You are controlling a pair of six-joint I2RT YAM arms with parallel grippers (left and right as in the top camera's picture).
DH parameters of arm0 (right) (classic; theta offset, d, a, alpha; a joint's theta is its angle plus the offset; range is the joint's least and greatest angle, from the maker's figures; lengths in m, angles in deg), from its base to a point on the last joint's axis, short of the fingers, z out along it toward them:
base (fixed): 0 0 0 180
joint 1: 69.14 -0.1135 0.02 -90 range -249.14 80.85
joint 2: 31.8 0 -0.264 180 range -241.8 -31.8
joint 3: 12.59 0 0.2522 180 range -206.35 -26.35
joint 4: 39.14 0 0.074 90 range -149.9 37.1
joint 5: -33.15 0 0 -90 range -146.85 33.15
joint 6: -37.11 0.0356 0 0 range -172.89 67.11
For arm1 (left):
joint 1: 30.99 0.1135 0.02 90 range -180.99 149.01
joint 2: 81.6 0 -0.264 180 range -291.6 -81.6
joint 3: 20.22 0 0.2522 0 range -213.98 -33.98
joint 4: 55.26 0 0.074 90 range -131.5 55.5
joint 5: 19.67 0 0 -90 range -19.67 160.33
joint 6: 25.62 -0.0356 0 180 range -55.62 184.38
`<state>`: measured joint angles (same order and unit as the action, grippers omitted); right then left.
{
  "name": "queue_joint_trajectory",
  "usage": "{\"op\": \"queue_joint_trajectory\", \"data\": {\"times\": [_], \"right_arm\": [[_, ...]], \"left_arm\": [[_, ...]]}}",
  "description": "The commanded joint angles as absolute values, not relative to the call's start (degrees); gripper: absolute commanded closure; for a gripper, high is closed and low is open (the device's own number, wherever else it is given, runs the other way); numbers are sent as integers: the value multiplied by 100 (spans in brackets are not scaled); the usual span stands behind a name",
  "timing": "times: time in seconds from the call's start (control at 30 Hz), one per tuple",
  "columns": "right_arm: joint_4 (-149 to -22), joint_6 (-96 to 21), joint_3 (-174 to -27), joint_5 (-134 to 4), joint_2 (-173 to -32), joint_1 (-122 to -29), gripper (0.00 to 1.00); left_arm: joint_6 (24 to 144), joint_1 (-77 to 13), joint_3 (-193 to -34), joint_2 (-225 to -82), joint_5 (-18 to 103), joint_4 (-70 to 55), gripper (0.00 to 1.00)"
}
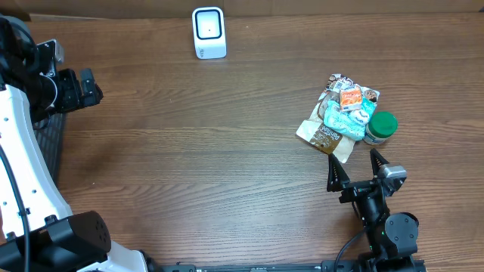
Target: Scan the item barcode
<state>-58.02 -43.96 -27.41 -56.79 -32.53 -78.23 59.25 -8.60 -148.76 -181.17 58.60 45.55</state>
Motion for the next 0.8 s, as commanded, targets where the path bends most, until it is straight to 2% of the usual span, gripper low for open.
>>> {"op": "queue_joint_trajectory", "data": {"times": [0.0, 0.27, 0.53, 0.77], "right_arm": [[-5774, -4435, -2682, -5657, -3196, -7812, 0], [-5774, -4437, -2682, -5657, -3196, -7812, 0], [-5774, -4437, -2682, -5657, -3196, -7812, 0], [-5774, -4437, -2682, -5657, -3196, -7812, 0]], "left_arm": [[5814, -851, -14887, -18119, 5851, 4542, 1], [5814, -1160, -14887, -17610, 5853, 4542, 0], [5814, -2469, -14882, -16646, 5851, 4544, 0], [5814, -3100, -14749, -15964, 5851, 4546, 0]]}}
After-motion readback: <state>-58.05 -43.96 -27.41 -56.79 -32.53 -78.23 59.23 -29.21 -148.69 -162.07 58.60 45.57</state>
